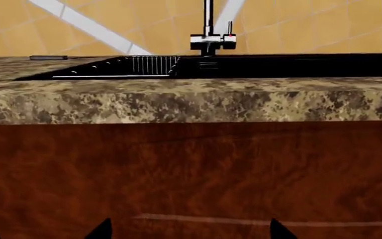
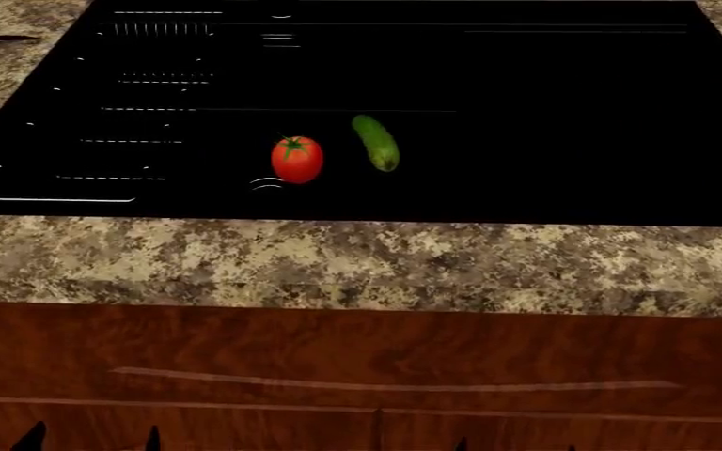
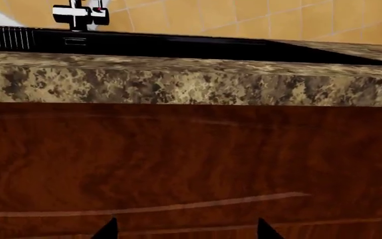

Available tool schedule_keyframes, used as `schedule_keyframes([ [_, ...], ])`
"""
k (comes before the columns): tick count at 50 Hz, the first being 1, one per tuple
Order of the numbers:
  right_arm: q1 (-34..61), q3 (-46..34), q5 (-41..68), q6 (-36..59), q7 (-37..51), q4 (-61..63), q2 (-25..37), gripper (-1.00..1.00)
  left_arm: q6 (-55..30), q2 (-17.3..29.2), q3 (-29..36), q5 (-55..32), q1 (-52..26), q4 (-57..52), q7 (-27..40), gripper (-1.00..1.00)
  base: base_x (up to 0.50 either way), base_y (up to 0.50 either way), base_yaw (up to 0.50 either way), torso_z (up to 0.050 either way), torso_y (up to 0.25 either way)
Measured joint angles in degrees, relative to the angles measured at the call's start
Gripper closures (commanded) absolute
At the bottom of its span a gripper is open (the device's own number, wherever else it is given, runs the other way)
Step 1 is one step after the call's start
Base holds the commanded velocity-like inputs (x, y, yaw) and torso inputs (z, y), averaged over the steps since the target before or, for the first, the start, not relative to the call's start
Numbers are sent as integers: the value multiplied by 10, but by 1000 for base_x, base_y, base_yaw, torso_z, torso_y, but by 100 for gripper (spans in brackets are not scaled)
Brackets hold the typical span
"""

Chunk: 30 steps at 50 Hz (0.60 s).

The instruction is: Pick the vegetables from the sink and place them on the cutting board.

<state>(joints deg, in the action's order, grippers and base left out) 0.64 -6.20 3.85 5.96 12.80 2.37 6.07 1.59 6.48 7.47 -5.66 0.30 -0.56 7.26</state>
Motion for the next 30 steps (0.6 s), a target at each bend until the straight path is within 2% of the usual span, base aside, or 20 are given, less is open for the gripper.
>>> schedule_keyframes([
  [6, 12, 0, 8, 116, -4, 115, 22, -100, -29, 14, 4, -17, -16, -56, -6, -100, 0, 0, 0, 0, 0],
  [12, 77, 3, 19, 262, -8, 230, 48, -100, -74, 34, 20, -8, -61, -136, -13, -100, 0, 0, 0, 50, 0],
  [17, 143, 2, 24, 361, -13, 278, 66, -100, -125, 44, 27, -1, -112, -173, -15, -100, 0, 0, 0, 50, 0],
  [23, 232, -9, 26, 424, -28, 250, 83, -100, -179, 44, 25, 0, -199, -144, -14, -100, 0, 0, 0, 50, 0],
  [30, 339, -30, 26, 432, -51, 131, 85, -100, -197, 34, 28, 9, -304, -24, -11, -100, 0, 0, 0, 50, 0],
])
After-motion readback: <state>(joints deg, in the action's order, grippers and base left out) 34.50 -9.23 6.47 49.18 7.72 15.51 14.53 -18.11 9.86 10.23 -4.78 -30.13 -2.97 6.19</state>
